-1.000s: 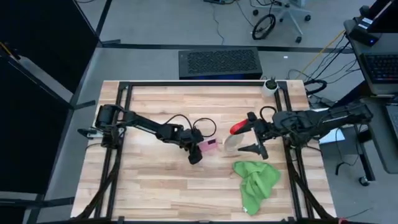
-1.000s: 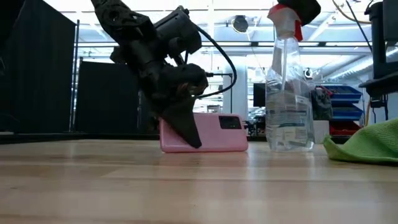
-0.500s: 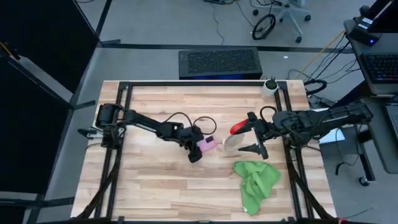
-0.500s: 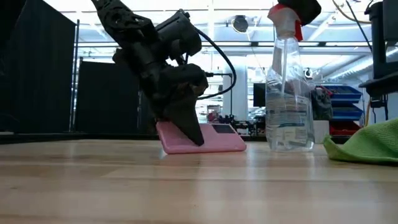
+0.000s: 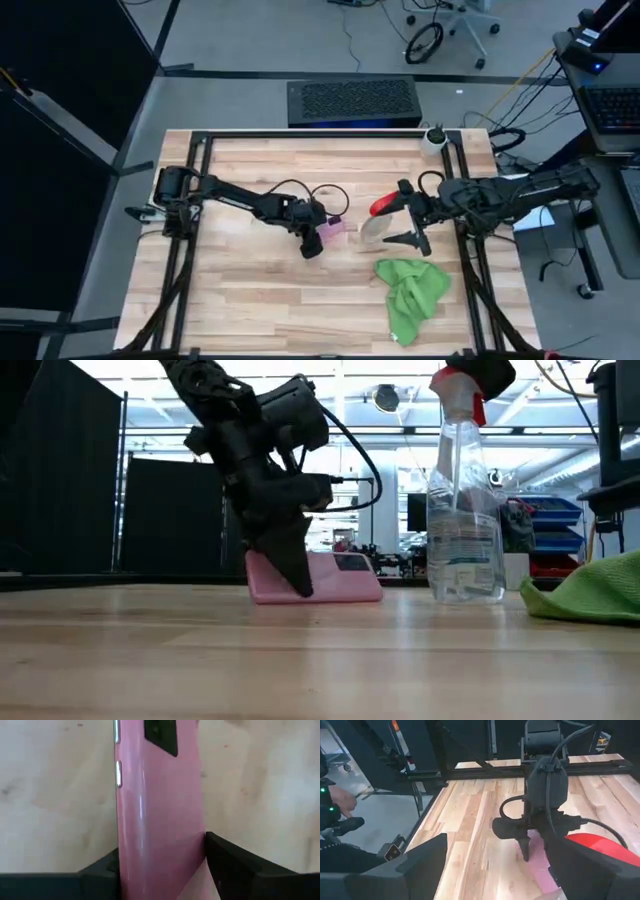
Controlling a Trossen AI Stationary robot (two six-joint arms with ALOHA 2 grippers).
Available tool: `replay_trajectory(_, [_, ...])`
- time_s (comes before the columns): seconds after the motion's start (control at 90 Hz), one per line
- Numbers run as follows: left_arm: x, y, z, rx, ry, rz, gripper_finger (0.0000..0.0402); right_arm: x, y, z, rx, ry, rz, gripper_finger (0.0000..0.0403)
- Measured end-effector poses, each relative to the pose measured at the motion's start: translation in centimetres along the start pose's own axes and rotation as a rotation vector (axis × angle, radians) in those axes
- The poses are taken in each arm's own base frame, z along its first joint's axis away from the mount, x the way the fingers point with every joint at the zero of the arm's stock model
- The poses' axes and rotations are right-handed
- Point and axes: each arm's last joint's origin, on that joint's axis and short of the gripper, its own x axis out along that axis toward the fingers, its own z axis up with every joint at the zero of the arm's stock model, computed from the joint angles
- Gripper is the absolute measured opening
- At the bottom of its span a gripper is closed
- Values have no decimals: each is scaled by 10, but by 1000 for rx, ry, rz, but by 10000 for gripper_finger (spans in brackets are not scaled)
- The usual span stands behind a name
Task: Apply microfiber cloth
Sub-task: Spray the back of the cellphone with the cleaning bottle
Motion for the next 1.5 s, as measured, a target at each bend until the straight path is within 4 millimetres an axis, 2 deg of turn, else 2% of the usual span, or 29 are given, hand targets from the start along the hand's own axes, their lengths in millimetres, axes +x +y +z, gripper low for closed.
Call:
replay_trajectory(0.244, [-11,1,11,106,9,173,184,0,-1,0,-5,-4,-26,313])
replay_trajectory(0.544, [-11,2,12,154,10,173,184,0,-1,-1,6,13,-27,313])
replay_trajectory(0.711, [-16,1,14,179,-2,169,184,0,-2,-7,12,68,-36,313])
replay_trajectory(1.033, [-23,0,15,198,-5,152,184,0,-2,-6,23,65,-35,313])
replay_trajectory(1.278, [-23,1,16,205,-16,201,184,-1,-2,-2,-46,29,-78,313])
replay_trajectory(1.5, [-24,2,16,221,-15,204,184,-7,-2,13,-158,-11,-164,313])
